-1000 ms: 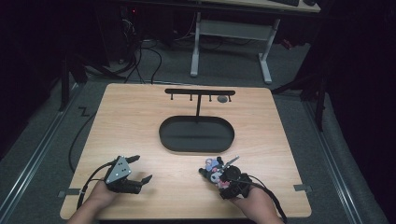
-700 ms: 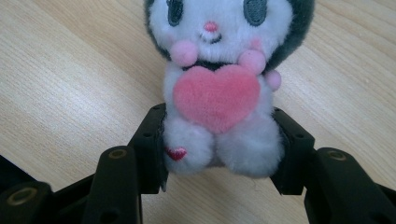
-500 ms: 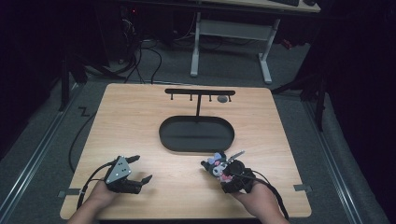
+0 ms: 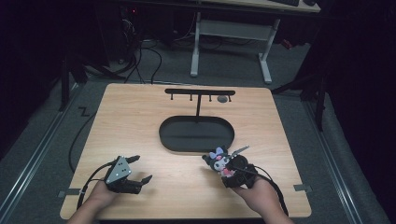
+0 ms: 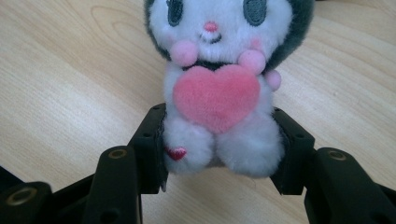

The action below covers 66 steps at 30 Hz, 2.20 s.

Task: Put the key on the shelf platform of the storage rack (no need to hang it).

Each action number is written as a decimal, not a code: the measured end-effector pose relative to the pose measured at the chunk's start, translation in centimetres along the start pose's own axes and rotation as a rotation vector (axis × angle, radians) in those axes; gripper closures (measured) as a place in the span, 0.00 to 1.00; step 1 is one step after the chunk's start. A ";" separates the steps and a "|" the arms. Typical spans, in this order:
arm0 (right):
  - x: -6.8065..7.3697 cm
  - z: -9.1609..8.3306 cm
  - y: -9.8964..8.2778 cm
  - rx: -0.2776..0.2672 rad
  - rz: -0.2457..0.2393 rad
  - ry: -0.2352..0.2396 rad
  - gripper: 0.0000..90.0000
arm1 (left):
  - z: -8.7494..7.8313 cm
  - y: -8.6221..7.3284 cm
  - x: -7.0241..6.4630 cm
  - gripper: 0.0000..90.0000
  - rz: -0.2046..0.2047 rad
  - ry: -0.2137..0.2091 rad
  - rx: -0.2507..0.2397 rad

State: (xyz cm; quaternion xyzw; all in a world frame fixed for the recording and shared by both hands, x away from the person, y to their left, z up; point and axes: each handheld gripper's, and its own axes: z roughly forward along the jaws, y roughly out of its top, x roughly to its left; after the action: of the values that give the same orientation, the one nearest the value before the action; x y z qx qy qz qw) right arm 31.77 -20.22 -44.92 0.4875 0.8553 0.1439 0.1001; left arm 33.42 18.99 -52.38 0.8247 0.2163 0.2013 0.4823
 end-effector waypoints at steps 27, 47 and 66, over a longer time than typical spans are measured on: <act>-1.6 -0.9 3.3 -0.038 0.029 -0.027 0.53 | 0.0 0.0 -0.1 0.17 0.009 0.001 0.001; -2.8 -0.5 6.7 -0.058 0.054 -0.048 0.53 | -0.1 0.0 -0.1 0.17 0.006 -0.001 -0.002; -3.0 1.7 9.5 -0.056 0.056 -0.052 0.54 | -0.1 -0.1 0.0 0.17 0.004 -0.001 -0.006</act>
State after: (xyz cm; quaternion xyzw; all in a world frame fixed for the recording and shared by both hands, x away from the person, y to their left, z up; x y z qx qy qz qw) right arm 41.46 -18.00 -43.21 0.5117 0.8342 0.1577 0.1319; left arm 33.33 19.06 -52.38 0.8237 0.2139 0.2026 0.4845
